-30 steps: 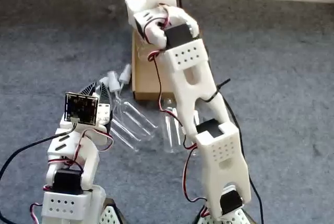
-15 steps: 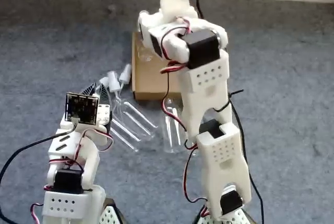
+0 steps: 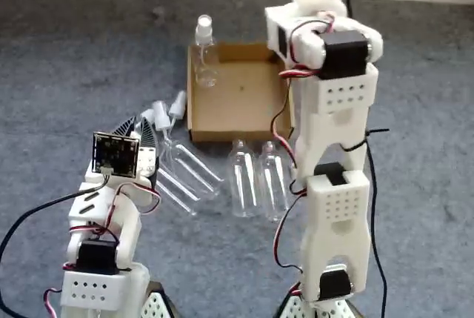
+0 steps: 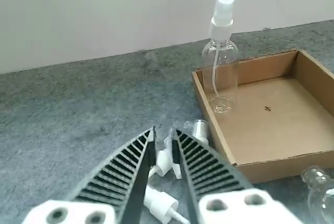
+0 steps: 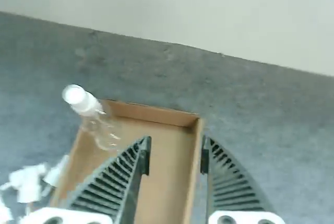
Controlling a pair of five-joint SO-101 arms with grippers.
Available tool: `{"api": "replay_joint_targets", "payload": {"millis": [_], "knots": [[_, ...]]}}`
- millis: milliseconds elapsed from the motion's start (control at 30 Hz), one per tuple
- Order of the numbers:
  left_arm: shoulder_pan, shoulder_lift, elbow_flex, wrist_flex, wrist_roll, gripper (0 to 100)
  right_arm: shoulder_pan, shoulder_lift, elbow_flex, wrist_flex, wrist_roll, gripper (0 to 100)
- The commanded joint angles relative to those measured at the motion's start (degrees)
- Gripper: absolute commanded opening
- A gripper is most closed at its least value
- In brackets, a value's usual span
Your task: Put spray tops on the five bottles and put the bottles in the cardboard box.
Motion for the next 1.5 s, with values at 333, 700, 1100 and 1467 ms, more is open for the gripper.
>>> {"api": "replay_joint_targets", "payload": {"millis": [333,700,1100,1467], "knots": [[-9.5,-0.5,5.5,0.0,0.2,1,5.1,-27.5,46.5,0.9,2.2,11.6],[-12.8,-0.5,8.3,-1.1,0.1,2,-4.6,-50.5,85.2,-1.6,3.9,20.8],[-12.8,-0.5,8.4,-1.1,0.1,2,-9.5,-50.3,118.5,-26.4,-4.0,26.0],[-12.6,-0.5,8.5,-1.1,0.1,2,-9.4,-50.3,134.1,-37.8,-3.6,26.0]]}}
